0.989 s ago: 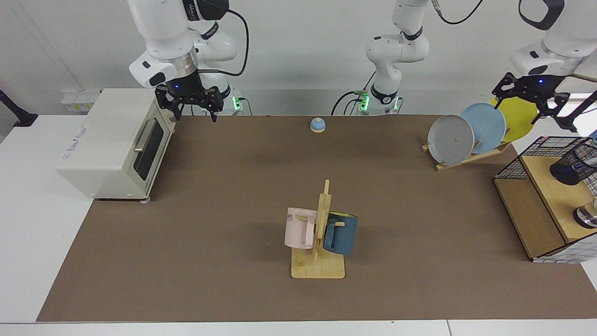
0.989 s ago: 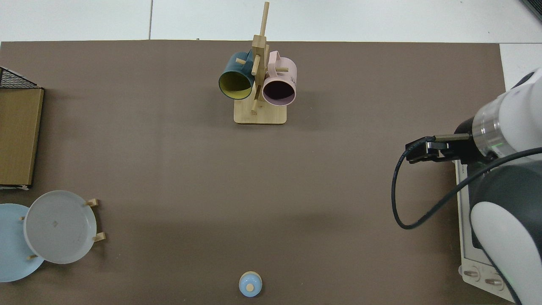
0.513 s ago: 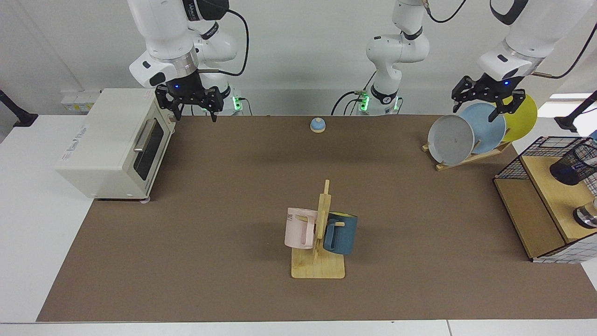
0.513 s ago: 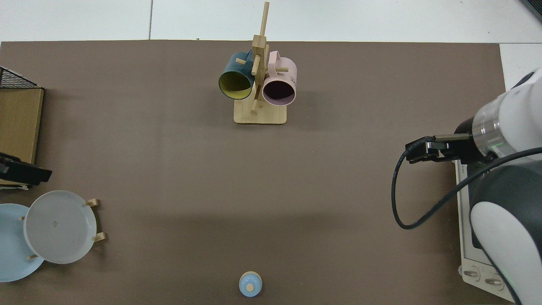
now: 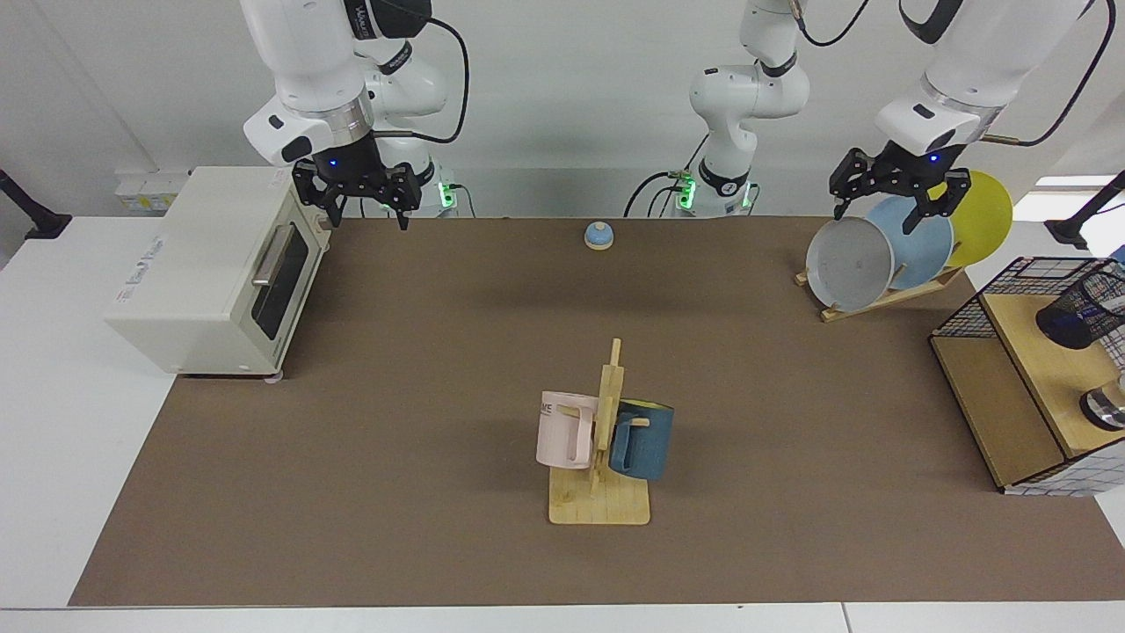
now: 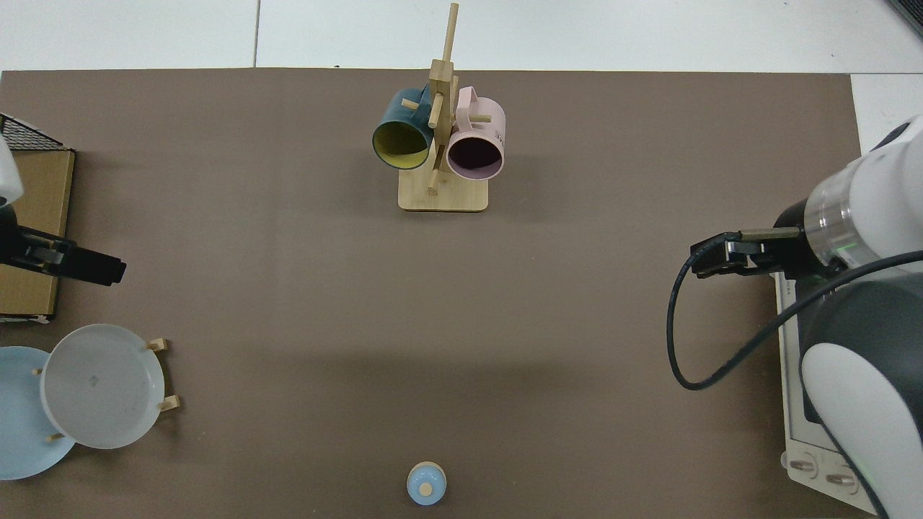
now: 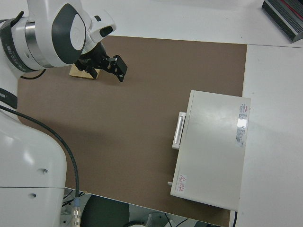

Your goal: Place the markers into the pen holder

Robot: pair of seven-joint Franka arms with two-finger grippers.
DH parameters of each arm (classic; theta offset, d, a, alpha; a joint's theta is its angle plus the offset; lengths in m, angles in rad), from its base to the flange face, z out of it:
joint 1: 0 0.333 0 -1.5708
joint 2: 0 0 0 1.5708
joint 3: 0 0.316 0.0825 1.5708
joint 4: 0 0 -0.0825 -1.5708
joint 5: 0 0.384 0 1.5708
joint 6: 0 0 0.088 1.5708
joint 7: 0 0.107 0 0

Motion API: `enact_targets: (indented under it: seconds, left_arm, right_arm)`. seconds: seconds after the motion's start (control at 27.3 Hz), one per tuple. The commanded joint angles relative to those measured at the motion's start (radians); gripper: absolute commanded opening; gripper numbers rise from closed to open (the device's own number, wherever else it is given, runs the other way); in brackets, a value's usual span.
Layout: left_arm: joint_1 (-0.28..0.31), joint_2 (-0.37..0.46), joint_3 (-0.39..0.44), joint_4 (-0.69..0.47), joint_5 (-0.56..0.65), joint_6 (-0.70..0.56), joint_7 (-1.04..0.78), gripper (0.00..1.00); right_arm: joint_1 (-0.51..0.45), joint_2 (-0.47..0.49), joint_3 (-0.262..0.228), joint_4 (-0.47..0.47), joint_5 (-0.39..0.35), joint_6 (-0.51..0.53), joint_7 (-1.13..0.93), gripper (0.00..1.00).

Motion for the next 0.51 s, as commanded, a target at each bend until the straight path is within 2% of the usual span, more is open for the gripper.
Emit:
enact_targets:
  seconds: [0.0, 0.33, 0.48]
  left_arm:
    - [0.003, 0.042, -0.02, 0.067, -0.011, -0.017, -0.043, 1.0]
    - [0.006, 0.013, -0.02, 0.029, -0.013, -0.02, -0.043, 1.0]
    - [0.005, -0.022, -0.022, -0.026, -0.013, -0.011, -0.055, 1.0]
  right_arm:
    - [-0.021, -0.016, 0.011, -0.018, 0.008, 0.012, -0.022, 1.0]
    - [-0.021, -0.016, 0.013, -0.018, 0.008, 0.012, -0.022, 1.0]
    - [-0.021, -0.016, 0.013, -0.018, 0.008, 0.012, -0.022, 1.0]
